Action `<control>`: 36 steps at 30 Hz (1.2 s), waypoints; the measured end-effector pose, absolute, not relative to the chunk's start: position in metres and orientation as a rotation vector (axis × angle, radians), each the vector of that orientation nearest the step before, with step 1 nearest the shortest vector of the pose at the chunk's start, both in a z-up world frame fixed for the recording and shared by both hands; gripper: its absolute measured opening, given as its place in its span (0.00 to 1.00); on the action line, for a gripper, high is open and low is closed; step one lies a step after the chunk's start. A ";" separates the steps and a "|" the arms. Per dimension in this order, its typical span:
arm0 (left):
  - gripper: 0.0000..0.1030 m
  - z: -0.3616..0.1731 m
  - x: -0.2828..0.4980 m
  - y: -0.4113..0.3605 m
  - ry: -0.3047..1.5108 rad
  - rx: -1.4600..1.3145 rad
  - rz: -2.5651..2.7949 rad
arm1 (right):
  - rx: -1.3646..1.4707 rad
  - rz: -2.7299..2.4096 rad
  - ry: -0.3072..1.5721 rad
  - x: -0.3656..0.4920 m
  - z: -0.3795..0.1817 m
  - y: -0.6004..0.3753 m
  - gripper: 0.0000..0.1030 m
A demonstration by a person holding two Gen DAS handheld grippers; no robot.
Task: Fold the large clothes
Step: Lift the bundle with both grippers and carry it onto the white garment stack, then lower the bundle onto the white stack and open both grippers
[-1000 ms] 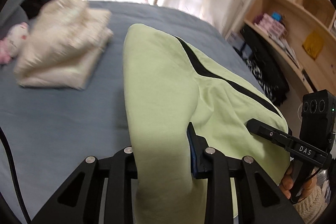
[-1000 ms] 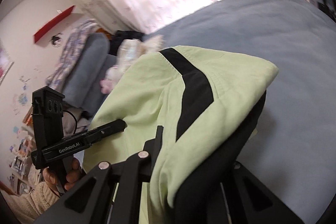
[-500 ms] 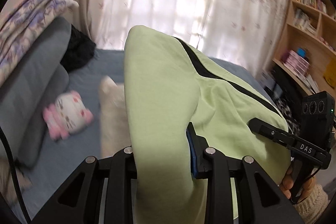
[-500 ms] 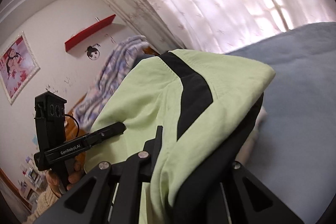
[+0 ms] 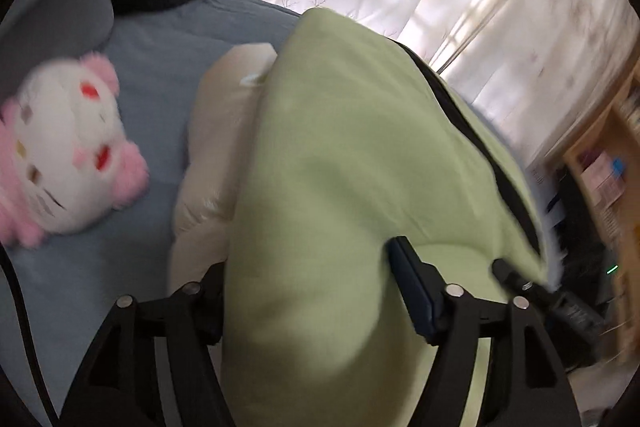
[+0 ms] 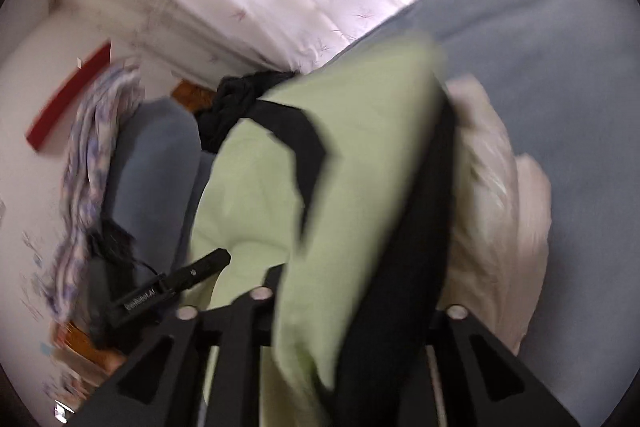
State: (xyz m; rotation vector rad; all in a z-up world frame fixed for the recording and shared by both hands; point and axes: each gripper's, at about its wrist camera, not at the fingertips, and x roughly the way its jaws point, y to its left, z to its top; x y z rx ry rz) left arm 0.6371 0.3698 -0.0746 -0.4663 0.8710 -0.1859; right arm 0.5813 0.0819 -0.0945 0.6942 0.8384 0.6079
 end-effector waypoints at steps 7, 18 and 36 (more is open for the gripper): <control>0.79 -0.081 0.647 0.370 0.878 -0.452 -0.163 | 0.693 0.590 0.820 0.580 -0.121 0.074 0.45; 0.83 -0.057 0.627 0.360 0.865 -0.319 -0.012 | 0.624 0.522 0.882 0.566 -0.103 0.067 0.51; 0.82 0.125 0.394 0.241 0.758 -0.195 -0.107 | 0.440 0.578 0.855 0.315 0.082 -0.020 0.51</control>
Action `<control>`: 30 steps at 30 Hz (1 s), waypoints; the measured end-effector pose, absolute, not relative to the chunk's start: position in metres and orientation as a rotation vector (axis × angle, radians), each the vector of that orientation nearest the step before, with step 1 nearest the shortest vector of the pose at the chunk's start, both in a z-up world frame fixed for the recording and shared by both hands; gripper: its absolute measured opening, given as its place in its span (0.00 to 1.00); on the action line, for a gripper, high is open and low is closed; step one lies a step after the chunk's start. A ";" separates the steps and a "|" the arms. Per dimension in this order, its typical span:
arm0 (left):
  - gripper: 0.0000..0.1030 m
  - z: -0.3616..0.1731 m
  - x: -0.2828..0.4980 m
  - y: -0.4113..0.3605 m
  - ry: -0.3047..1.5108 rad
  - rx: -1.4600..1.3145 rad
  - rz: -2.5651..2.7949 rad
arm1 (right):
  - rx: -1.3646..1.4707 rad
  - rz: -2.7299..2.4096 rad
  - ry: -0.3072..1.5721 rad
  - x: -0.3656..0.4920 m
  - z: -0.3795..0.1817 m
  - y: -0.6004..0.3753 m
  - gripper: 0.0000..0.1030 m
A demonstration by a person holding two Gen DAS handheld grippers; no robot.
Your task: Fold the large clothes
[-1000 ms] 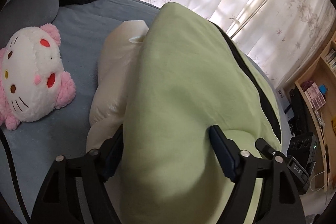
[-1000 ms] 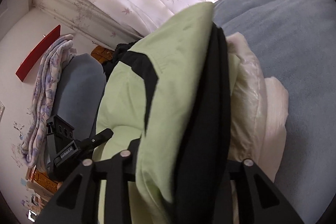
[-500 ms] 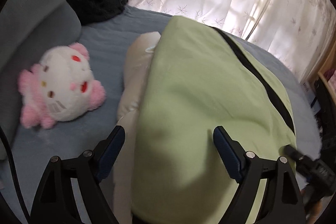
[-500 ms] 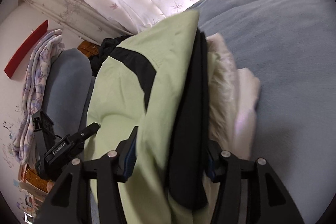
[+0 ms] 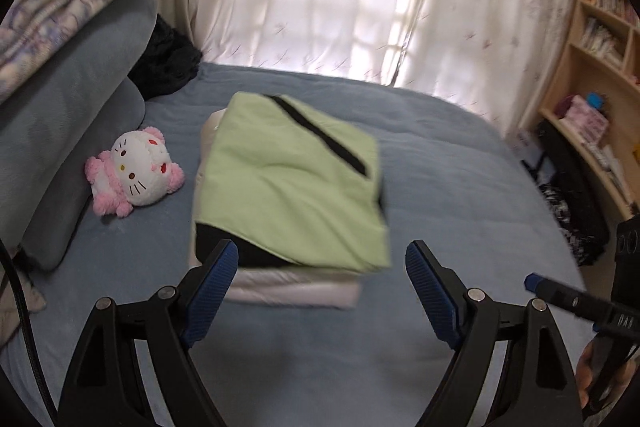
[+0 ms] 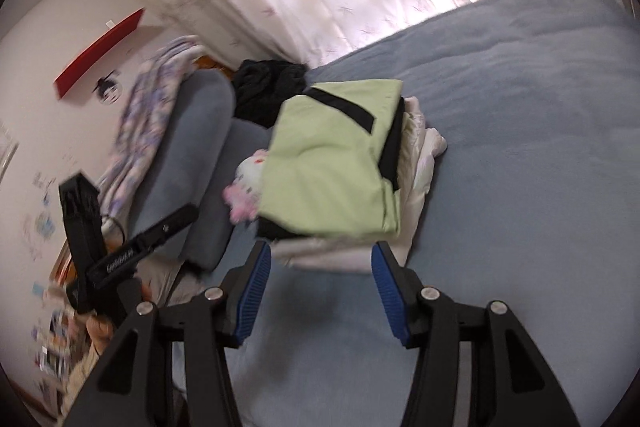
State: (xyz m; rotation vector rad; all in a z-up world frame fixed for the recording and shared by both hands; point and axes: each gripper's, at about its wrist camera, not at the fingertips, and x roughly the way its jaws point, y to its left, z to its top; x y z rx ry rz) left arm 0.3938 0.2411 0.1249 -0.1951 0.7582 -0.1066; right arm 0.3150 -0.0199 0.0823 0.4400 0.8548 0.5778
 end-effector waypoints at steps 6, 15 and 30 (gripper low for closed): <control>0.82 0.171 0.301 0.179 0.760 -0.142 -0.144 | 0.347 0.585 0.851 0.217 0.123 -0.045 0.51; 0.82 0.178 0.176 0.110 0.740 -0.092 -0.248 | 0.243 0.571 0.889 0.111 0.115 -0.076 0.51; 0.84 0.143 0.094 0.055 0.782 -0.026 -0.218 | 0.116 0.331 0.777 0.017 0.115 -0.143 0.65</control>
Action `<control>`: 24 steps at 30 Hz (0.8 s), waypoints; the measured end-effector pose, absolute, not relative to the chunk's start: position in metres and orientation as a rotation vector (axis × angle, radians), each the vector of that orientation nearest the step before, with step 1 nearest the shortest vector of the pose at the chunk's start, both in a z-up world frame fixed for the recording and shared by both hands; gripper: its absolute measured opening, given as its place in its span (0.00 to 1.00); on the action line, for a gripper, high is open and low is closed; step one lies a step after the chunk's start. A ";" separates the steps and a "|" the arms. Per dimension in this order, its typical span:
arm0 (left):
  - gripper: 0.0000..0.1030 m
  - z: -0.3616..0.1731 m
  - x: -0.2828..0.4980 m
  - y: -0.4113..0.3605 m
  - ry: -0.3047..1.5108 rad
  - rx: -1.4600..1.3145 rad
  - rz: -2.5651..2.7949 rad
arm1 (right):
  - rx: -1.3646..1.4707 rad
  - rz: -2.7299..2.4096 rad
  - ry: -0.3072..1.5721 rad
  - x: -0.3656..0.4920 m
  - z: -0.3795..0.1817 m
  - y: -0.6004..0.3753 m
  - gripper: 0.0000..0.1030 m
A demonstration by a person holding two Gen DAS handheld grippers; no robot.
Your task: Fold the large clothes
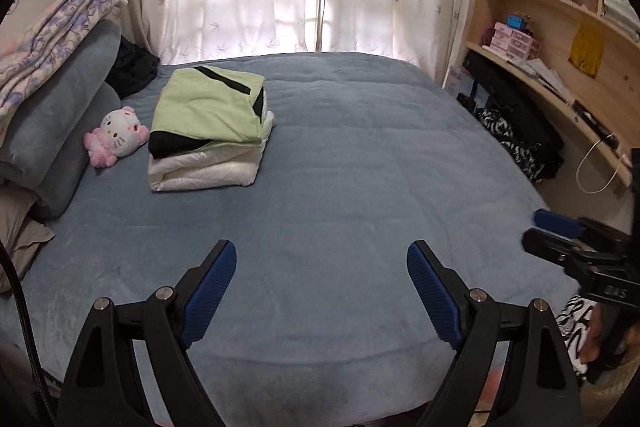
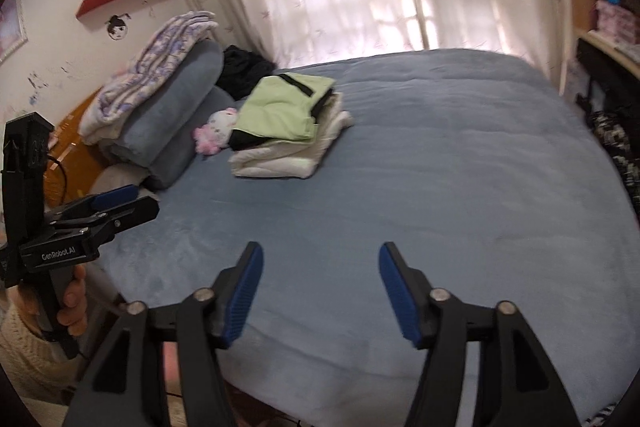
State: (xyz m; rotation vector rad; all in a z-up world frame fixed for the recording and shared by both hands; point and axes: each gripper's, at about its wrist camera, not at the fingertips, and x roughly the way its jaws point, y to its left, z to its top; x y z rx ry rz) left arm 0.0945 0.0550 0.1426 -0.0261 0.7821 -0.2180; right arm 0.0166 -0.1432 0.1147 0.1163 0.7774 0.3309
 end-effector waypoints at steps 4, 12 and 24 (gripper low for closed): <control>0.93 0.117 0.084 0.046 0.770 -0.032 -0.154 | 0.102 0.284 0.740 -0.002 0.101 -0.145 0.72; 0.93 0.054 0.070 0.030 0.812 -0.083 -0.097 | 0.124 0.200 0.723 -0.021 0.053 -0.131 0.99; 0.93 0.034 0.060 0.036 0.825 -0.105 -0.031 | 0.047 0.140 0.732 -0.025 0.028 -0.103 0.99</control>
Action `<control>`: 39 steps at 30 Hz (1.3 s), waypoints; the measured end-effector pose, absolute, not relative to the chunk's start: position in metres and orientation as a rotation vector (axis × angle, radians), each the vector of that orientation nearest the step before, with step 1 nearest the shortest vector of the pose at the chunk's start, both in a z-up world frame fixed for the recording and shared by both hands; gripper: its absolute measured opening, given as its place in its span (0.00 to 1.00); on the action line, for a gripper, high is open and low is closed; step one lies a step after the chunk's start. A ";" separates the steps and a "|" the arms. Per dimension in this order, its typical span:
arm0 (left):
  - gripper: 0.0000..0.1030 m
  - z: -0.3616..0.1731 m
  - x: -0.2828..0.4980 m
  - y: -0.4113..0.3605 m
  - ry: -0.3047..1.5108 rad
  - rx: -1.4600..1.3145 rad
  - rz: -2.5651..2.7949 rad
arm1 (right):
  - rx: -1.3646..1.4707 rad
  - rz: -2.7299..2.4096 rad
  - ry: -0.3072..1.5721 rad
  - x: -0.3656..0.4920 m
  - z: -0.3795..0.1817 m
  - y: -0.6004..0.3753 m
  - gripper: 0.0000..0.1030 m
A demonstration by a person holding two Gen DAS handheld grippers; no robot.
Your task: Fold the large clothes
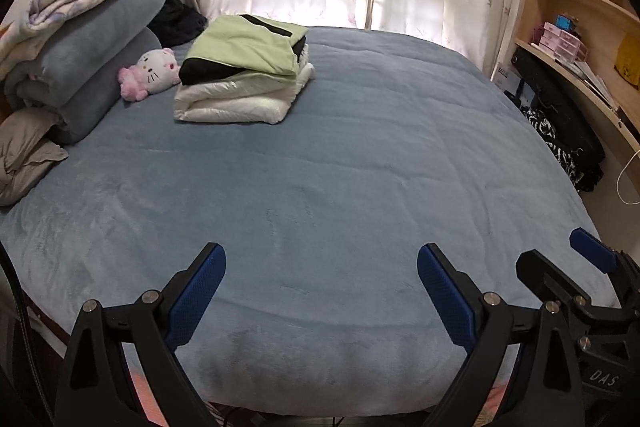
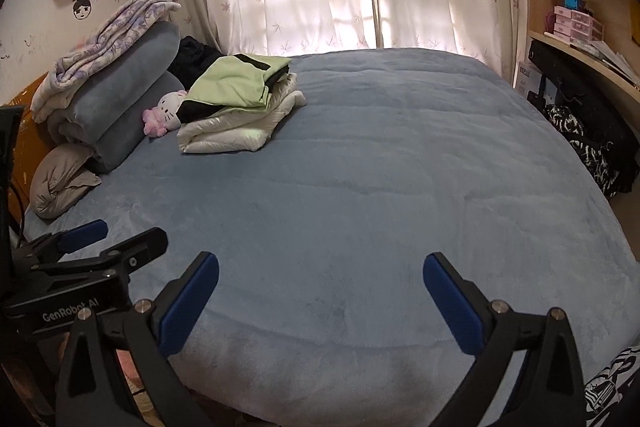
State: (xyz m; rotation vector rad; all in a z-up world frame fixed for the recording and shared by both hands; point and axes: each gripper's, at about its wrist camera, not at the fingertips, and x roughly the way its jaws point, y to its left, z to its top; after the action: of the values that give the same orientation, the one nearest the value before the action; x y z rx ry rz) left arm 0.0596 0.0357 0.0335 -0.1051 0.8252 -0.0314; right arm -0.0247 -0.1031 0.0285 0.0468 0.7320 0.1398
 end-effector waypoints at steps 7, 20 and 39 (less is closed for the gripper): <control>0.93 0.034 0.056 0.037 0.833 -0.103 -0.030 | 0.047 0.153 0.742 -0.025 0.026 -0.101 0.99; 0.93 0.032 0.056 0.036 0.844 -0.091 -0.016 | 0.061 0.155 0.752 -0.025 0.024 -0.101 0.99; 0.93 0.030 0.055 0.033 0.844 -0.067 0.001 | 0.085 0.164 0.758 -0.026 0.020 -0.100 0.99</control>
State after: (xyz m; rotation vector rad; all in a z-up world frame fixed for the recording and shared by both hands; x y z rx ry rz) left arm 0.0549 0.0325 0.0295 -0.0673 0.8439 0.0015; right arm -0.0258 -0.1004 0.0199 0.0850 0.7578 0.1644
